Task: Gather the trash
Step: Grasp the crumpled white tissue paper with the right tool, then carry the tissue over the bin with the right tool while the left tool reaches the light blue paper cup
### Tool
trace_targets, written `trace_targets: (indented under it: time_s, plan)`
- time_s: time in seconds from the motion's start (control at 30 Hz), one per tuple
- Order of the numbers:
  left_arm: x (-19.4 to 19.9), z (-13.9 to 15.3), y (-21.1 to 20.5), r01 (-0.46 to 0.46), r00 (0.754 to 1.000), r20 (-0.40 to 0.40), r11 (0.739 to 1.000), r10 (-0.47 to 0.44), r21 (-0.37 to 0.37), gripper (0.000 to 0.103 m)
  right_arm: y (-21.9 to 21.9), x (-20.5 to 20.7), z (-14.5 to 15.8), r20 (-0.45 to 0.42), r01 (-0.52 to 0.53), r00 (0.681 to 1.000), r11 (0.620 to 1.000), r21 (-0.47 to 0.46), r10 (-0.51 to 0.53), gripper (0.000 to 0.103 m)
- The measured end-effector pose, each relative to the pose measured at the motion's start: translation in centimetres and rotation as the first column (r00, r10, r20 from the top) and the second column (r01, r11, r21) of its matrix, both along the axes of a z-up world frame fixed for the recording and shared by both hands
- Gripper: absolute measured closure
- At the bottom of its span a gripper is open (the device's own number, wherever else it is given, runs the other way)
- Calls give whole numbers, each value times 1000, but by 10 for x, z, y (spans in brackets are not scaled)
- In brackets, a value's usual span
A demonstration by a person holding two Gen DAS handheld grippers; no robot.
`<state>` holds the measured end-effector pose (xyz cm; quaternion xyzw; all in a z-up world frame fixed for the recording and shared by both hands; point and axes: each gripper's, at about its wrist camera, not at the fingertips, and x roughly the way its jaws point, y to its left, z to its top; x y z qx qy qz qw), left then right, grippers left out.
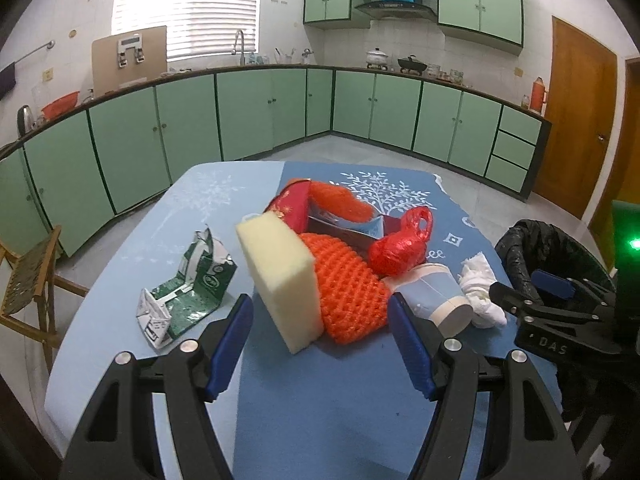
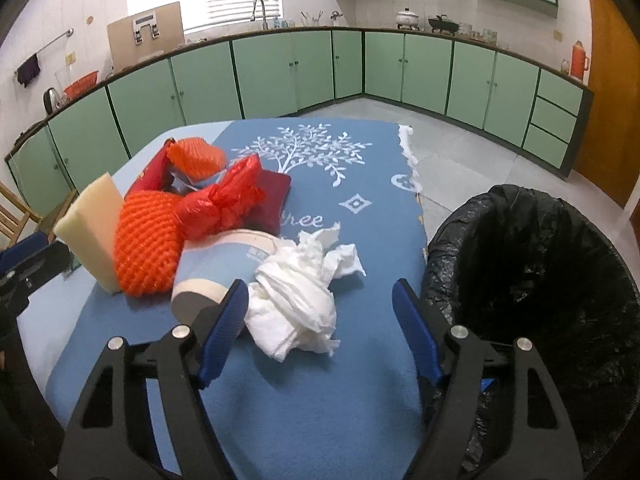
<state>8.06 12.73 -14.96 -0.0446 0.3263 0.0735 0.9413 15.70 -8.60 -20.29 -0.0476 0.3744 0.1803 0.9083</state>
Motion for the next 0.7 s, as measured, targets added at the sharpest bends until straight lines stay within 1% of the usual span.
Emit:
trace_targets:
  time_s: [0.1, 0.17, 0.2, 0.3, 0.33, 0.47, 0.5, 0.57, 0.7]
  plan:
    - [5, -2, -3, 7, 1000, -2, 1000, -7, -7, 35, 3, 2, -6, -17, -14, 1000, 1000, -6, 13, 33]
    - [7, -3, -4, 10, 1000, 1, 1000, -10, -7, 35, 4, 4, -10, -29, -25, 999, 1000, -3, 25, 42]
    - [8, -3, -5, 11, 1000, 2, 1000, -11, -6, 35, 5, 5, -12, -43, -33, 999, 999, 6, 34, 45]
    - [10, -3, -6, 15, 1000, 3, 1000, -15, -5, 35, 6, 7, -17, -73, -60, 995, 998, 29, 62, 60]
    - [10, -3, -6, 15, 1000, 2, 1000, -15, -4, 35, 7, 7, -18, -84, -73, 994, 997, 38, 76, 63]
    - [12, -4, -6, 10, 1000, -4, 1000, -10, -3, 35, 5, 4, -18, -79, -86, 993, 995, 49, 90, 72]
    - [12, -4, -6, 10, 1000, -6, 1000, -10, -3, 35, 4, 4, -17, -78, -85, 993, 995, 54, 89, 76]
    - [12, -5, -8, 12, 1000, -8, 1000, -12, -4, 35, -1, 3, -15, -80, -82, 993, 994, 73, 88, 79]
    - [13, -5, -15, 26, 1000, -13, 1000, -26, -11, 35, -12, 1, -6, -58, -66, 996, 994, 89, 72, 80]
